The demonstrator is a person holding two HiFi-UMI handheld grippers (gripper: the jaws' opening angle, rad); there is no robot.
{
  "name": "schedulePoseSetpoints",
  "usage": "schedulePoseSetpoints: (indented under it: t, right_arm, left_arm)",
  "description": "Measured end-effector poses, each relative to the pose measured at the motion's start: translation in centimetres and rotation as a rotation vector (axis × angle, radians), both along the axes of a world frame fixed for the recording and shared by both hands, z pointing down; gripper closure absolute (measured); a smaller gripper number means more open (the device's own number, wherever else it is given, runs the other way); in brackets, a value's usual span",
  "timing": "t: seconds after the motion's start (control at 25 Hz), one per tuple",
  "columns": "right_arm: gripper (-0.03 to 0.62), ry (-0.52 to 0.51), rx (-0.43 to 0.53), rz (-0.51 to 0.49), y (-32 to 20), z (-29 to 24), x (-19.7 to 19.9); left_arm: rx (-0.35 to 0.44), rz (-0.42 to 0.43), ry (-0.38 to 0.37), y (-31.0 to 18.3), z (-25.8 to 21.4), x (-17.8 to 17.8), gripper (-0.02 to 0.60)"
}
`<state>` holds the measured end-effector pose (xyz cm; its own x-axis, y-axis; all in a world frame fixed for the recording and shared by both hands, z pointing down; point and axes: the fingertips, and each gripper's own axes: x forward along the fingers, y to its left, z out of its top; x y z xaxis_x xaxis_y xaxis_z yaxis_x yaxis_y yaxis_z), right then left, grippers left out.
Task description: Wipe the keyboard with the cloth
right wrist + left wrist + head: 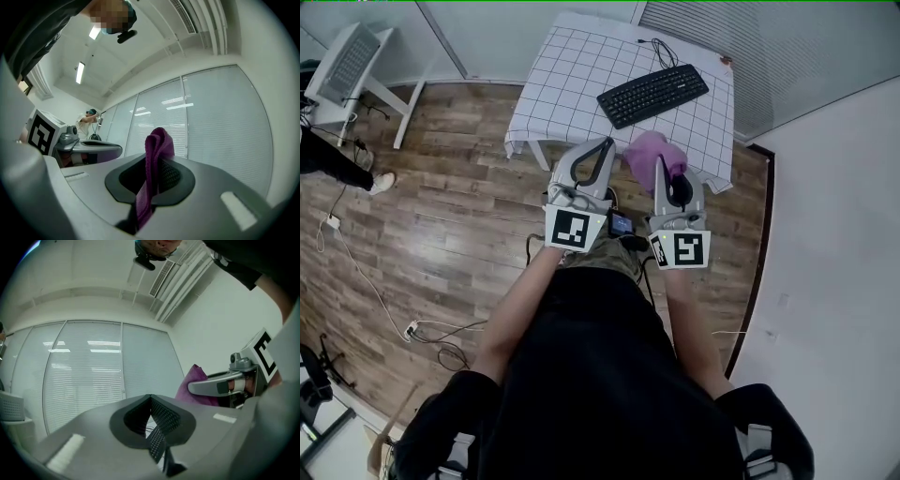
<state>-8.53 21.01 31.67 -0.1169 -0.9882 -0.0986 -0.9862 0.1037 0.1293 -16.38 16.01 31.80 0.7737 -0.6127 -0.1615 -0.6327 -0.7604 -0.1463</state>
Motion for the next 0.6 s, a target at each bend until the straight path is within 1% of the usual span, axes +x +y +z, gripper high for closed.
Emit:
schedulePoseSetpoints:
  t: [0.12, 0.32, 0.44, 0.6]
  right_arm:
    - [0.560, -0.005, -0.028, -0.023, 0.3, 1.3, -0.7]
    - [0.562, 0.015, -0.063, -0.030, 0.1, 2.7, -1.6]
    - [0.565, 0.023, -0.083, -0.057, -0.3, 3.3, -2.5]
    - [0.566, 0.037, -0.110, -0.058, -1.3, 3.9, -2.8]
  left_arm:
    - [-0.006, -0.003, -0.003, 0.5, 0.7, -0.7, 0.581]
    - [0.004, -0.008, -0.004, 0.3, 0.9, -1.4, 0.581]
    - [0.000, -0.019, 0.004, -0.1, 1.1, -1.9, 0.581]
    - [-0.007, -0.039, 0.006, -0.7, 1.5, -2.7, 0.581]
